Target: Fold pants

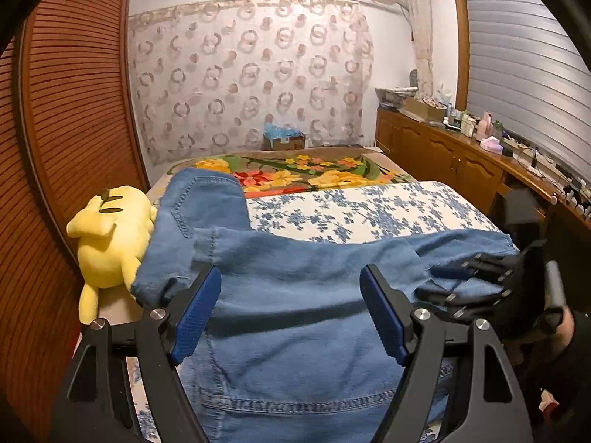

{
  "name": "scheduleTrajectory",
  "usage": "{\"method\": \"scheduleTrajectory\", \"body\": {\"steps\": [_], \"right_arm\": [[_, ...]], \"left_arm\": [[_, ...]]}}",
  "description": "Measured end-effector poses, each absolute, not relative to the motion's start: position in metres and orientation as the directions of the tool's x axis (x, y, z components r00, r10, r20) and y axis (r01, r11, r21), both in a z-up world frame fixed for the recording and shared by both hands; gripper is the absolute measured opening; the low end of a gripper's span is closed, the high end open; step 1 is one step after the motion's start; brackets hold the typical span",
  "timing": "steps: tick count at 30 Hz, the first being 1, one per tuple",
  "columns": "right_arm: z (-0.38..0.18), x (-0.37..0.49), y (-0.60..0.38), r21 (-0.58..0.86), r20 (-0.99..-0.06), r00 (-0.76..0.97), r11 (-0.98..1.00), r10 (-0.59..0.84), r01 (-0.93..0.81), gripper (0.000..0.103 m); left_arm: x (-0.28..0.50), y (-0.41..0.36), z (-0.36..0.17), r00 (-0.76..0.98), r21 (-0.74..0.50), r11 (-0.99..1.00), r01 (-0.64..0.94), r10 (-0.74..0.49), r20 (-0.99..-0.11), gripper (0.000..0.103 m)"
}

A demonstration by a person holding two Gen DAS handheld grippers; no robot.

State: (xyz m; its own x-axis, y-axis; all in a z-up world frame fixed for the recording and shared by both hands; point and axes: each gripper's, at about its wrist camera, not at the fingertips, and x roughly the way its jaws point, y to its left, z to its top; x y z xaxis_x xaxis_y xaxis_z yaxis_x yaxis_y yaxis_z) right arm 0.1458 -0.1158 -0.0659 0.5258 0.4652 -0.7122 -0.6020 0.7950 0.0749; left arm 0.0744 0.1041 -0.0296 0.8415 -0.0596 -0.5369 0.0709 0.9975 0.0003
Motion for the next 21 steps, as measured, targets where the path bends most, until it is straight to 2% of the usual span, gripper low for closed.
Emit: {"method": "scheduleTrajectory", "body": {"steps": [9,21], "right_arm": [[-0.037,0.125,-0.199,0.044,-0.653,0.641,0.865,0.404,-0.500,0.046],[-0.047,0.106,-0.334,0.035,-0.679,0.702,0.965,0.215,-0.261,0.046]], "left_arm": [[0.077,0.078,-0.043,0.825,-0.025,0.992,0.122,-0.116,-0.553,0.078],[0.092,0.026,-0.075,0.761,-0.053,0.975,0.216,-0.203,-0.616,0.078]]}}
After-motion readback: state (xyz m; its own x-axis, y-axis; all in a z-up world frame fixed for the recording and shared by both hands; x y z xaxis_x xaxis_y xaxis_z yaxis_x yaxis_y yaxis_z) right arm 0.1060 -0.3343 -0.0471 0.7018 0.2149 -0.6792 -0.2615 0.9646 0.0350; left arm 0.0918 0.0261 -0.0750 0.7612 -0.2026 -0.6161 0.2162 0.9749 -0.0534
